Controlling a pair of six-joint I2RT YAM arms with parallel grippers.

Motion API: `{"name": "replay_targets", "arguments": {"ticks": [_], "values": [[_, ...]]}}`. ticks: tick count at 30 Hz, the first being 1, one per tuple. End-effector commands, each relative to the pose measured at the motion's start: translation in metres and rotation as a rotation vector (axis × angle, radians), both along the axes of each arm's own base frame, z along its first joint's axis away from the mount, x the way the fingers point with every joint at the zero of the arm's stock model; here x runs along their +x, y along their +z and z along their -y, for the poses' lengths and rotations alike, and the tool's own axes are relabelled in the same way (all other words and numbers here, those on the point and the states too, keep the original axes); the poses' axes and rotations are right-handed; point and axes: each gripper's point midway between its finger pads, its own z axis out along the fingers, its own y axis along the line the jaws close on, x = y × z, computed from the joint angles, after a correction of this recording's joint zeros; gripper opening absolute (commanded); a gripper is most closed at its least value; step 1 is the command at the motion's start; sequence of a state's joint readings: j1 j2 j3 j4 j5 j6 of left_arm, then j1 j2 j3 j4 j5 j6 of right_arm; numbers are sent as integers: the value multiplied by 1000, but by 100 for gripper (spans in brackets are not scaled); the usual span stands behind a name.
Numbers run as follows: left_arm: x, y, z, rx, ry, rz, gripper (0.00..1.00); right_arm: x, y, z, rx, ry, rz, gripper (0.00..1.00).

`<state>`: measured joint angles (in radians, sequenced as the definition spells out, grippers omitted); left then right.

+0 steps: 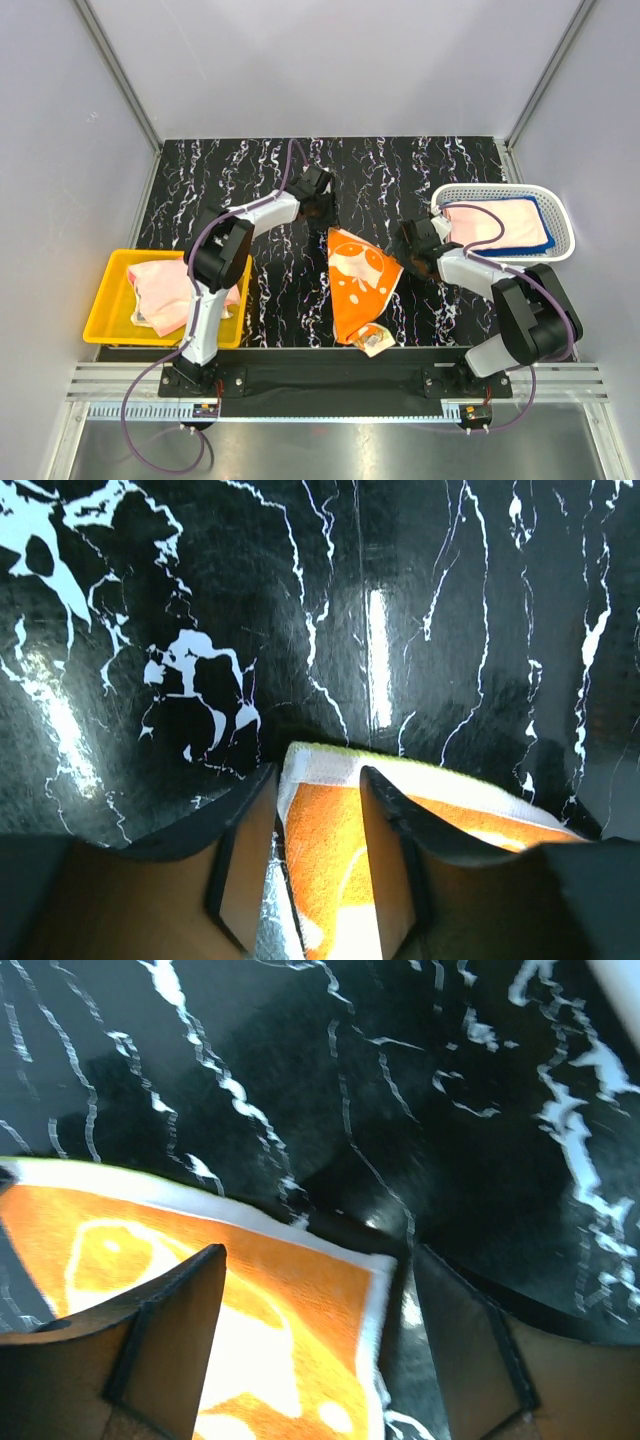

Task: Fold and stack the towels
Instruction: Move the towel to the center of the board, then flatten out the crumpled towel

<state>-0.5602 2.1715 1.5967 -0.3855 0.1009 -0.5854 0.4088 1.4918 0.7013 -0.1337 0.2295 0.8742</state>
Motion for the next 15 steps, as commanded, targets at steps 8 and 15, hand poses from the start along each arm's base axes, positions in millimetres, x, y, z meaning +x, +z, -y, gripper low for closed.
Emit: {"name": "replay_targets", "arguments": {"ticks": [8, 15], "values": [[0, -18, -8, 26, 16, -29, 19, 8, -13, -7, 61, -15, -22, 48], [4, 1, -19, 44, 30, 14, 0, 15, -9, -5, 30, 5, -13, 9]]}}
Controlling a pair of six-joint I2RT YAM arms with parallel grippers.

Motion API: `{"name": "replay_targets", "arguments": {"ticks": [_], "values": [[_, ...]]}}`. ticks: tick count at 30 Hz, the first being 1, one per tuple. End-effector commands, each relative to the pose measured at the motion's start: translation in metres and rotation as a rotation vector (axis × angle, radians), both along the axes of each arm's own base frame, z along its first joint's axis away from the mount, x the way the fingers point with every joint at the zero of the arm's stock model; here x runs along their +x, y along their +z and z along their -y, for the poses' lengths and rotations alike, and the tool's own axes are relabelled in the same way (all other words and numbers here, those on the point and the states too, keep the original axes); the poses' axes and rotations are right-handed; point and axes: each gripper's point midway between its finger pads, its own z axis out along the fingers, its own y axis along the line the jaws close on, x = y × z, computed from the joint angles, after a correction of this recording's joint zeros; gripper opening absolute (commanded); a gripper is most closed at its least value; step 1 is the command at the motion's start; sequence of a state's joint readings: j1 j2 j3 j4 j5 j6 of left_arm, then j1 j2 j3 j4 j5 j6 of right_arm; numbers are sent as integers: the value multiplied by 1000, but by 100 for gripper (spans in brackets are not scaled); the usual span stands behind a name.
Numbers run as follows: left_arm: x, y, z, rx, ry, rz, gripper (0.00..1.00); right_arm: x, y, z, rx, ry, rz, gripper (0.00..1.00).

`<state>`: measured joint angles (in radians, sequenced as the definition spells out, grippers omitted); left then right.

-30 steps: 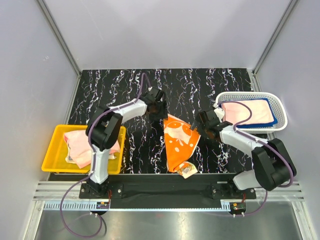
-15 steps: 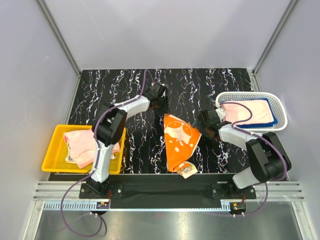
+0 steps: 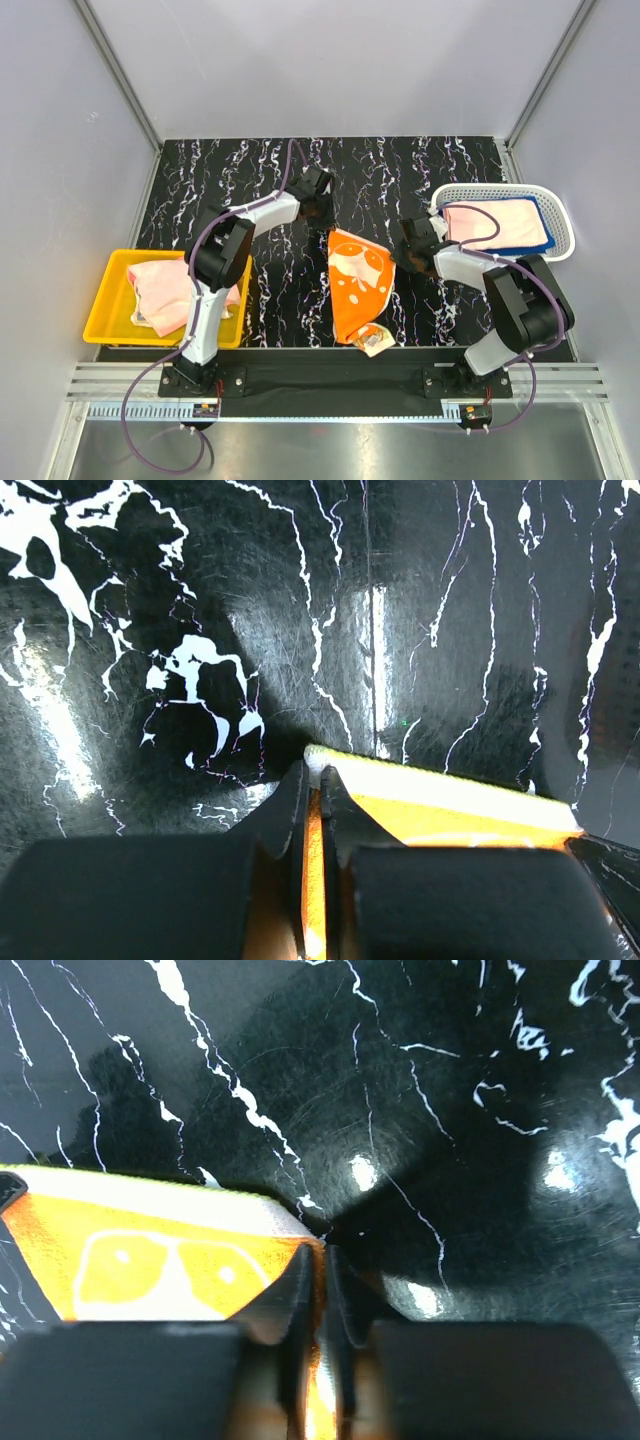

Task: Fold and stack the towels
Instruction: Flatten out the crumpled towel

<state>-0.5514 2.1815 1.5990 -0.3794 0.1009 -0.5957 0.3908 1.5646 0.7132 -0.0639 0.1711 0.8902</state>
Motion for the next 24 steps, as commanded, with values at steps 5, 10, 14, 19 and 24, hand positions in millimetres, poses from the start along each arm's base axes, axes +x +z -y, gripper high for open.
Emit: {"name": "replay_targets", "arguments": {"ticks": [5, 10, 14, 19, 24], "values": [[-3, 72, -30, 51, 27, 127, 0, 16, 45, 7, -86, 67, 72, 0], [-29, 152, -53, 42, 86, 257, 0, 26, 144, 7, -153, 192, 269, 0], [-82, 225, -68, 64, 81, 411, 0, 8, 219, 0, -164, 329, 450, 0], [-157, 310, -80, -38, 28, 589, 0, -31, 317, -5, -140, 451, 695, 0], [-213, 358, -85, -166, -39, 676, 0, -78, 386, -12, -65, 569, 875, 0]]}}
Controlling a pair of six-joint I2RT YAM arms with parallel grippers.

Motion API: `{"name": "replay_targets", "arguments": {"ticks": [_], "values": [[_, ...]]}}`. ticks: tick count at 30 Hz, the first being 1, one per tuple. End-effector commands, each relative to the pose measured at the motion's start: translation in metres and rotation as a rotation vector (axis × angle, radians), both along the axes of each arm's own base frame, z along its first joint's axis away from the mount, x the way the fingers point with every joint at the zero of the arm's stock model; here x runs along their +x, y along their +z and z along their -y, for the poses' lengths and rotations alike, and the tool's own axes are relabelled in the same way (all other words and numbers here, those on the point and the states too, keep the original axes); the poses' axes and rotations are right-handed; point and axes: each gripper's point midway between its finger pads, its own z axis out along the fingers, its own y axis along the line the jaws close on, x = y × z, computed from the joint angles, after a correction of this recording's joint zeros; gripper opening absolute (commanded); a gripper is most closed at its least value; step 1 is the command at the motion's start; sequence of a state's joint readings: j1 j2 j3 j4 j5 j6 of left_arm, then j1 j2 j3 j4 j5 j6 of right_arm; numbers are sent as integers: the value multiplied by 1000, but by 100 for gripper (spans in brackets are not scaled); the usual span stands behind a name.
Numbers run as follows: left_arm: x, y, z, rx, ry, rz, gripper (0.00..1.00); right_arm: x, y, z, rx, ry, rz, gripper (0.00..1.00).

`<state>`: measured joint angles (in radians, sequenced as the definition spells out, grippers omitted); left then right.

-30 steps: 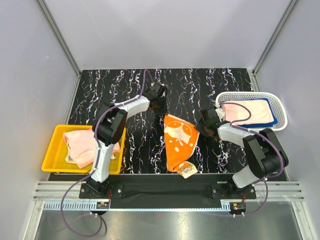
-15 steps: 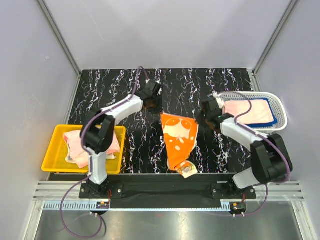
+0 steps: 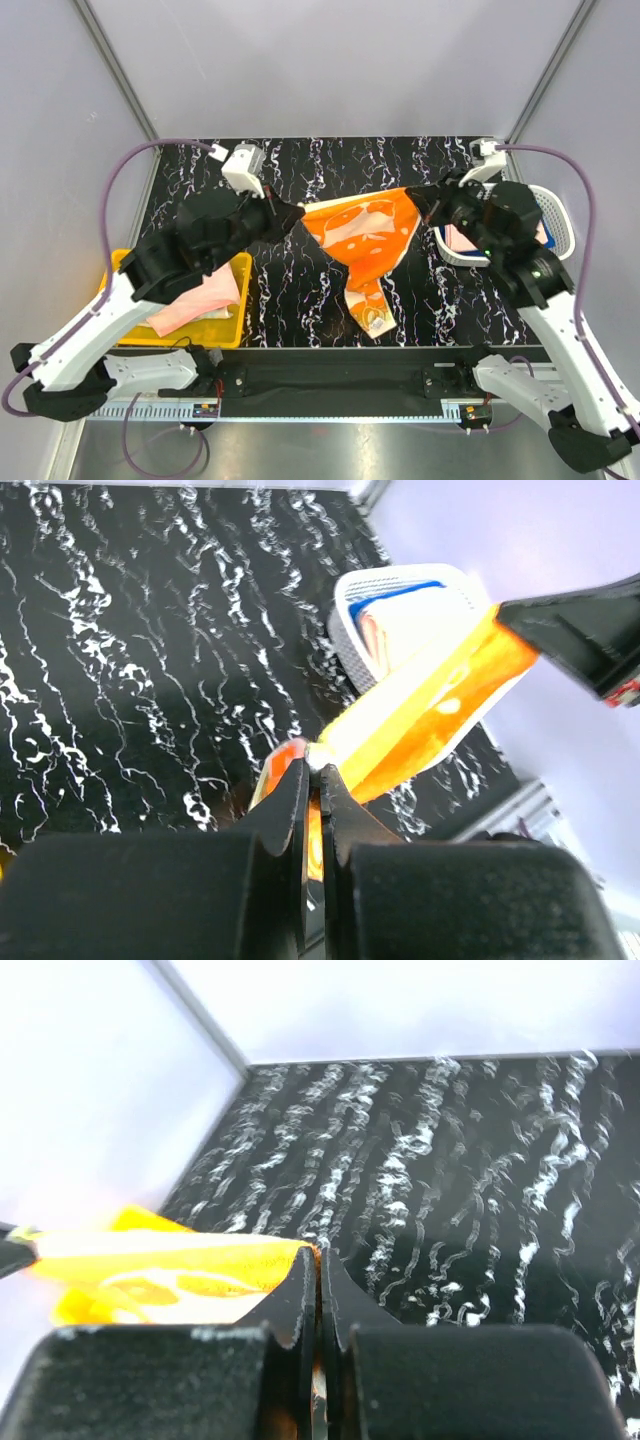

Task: Fold and stack the towels
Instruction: Flatten out the crumpled towel

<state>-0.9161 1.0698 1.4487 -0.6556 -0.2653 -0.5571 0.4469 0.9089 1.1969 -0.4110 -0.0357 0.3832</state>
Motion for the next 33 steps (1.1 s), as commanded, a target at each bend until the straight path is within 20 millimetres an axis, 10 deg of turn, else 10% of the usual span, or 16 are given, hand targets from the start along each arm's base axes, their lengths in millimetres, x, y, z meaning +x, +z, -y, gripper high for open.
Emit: {"name": "replay_targets", "arguments": {"ticks": [1, 11, 18, 25, 33], "values": [[-19, 10, -27, 40, 49, 36, 0, -32, 40, 7, -45, 74, 110, 0], [-67, 90, -35, -154, -80, 133, 0, -93, 116, 8, 42, 210, 251, 0], [-65, 126, -42, -247, -46, 182, 0, -93, 132, 14, 57, 179, 263, 0], [11, 123, -47, -177, 118, 151, 0, -1, 79, -9, -50, 81, 93, 0], [191, 3, -28, -148, 152, -104, 0, 171, -51, -20, -108, 21, -135, 0]]}}
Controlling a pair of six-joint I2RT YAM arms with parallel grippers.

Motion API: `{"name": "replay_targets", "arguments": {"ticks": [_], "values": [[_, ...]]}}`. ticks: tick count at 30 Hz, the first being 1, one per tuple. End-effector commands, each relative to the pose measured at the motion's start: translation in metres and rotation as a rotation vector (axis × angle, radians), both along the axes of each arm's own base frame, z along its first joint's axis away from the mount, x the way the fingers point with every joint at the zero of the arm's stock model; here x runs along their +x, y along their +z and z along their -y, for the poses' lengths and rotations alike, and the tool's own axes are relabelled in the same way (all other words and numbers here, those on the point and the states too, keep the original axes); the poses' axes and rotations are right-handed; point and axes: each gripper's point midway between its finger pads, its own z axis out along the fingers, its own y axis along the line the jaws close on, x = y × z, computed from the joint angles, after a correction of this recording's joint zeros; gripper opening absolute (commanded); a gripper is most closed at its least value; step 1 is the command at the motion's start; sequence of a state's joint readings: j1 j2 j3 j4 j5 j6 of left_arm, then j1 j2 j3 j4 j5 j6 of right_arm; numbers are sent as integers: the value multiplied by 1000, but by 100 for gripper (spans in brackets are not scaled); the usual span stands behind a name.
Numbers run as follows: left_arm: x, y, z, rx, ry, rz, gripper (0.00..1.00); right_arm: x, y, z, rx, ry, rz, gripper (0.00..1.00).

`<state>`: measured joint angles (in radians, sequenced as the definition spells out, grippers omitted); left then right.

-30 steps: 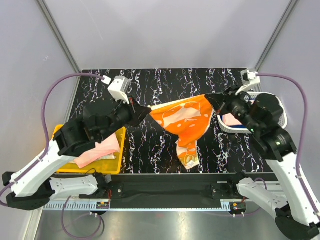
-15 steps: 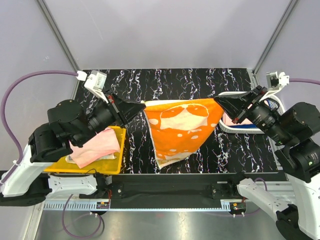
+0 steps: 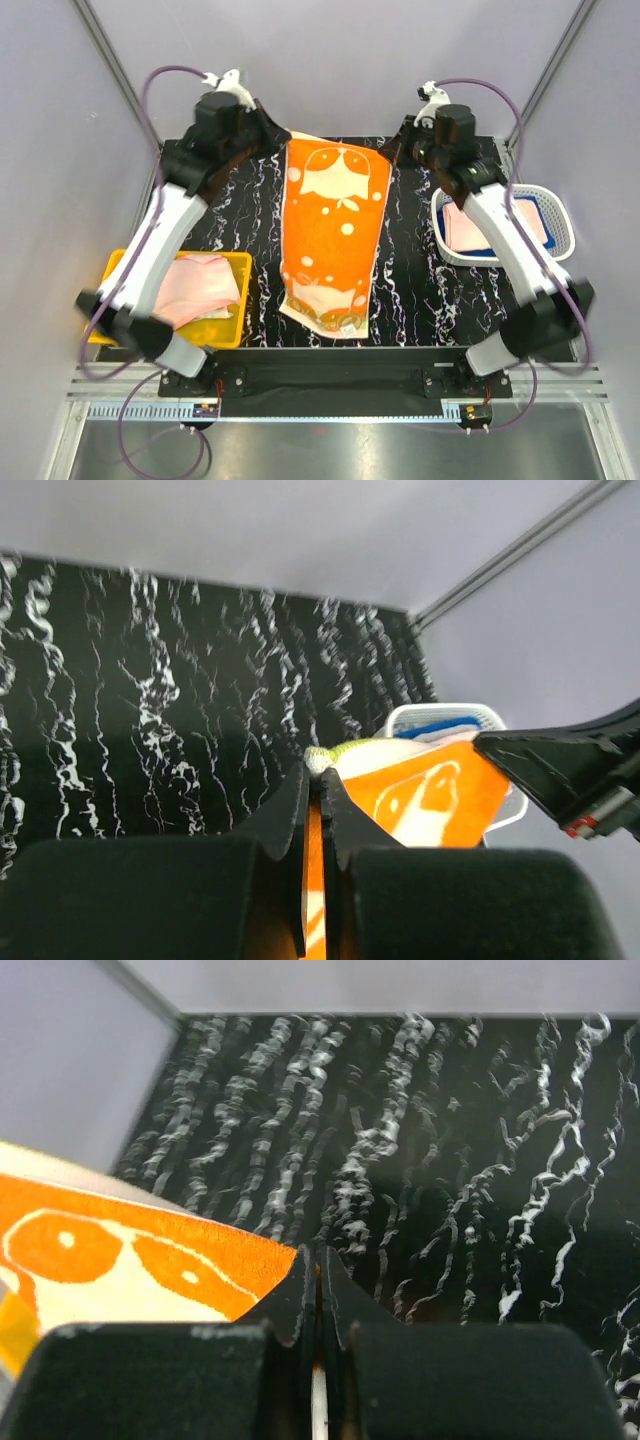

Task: Fold and stack the towels
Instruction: Flatten out the crumpled towel

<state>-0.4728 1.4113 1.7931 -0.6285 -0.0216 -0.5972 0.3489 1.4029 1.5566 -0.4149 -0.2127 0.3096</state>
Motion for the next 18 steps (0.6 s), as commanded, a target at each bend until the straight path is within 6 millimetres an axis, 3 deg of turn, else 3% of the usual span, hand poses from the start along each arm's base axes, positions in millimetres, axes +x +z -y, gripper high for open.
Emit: {"name": "replay_targets", "arguments": {"ticks": [1, 2, 3, 5, 6, 9, 12, 16, 17, 18], "values": [[67, -42, 10, -62, -63, -59, 0, 76, -50, 19, -25, -75, -28, 0], [86, -60, 5, -63, -61, -91, 0, 91, -65, 21, -32, -88, -48, 0], [112, -83, 7, -54, -51, -133, 0, 116, -96, 18, -50, -91, -97, 0], [144, -111, 3, -45, -43, -166, 0, 144, -122, 26, -51, -119, -124, 0], [168, -129, 5, -36, -39, -191, 0, 160, -148, 26, -52, -127, -170, 0], [198, -165, 3, -30, -50, -249, 0, 183, -176, 30, -49, -146, -195, 0], [205, -185, 1, -25, -52, -277, 0, 188, -186, 35, -70, -165, -201, 0], [188, -216, -4, -28, -36, -335, 0, 178, -188, 33, -58, -151, -206, 0], [182, -223, -6, -24, -30, -352, 0, 173, -179, 31, -45, -141, -194, 0], [178, -221, -6, -36, -26, -345, 0, 165, -190, 32, -36, -144, -221, 0]]}}
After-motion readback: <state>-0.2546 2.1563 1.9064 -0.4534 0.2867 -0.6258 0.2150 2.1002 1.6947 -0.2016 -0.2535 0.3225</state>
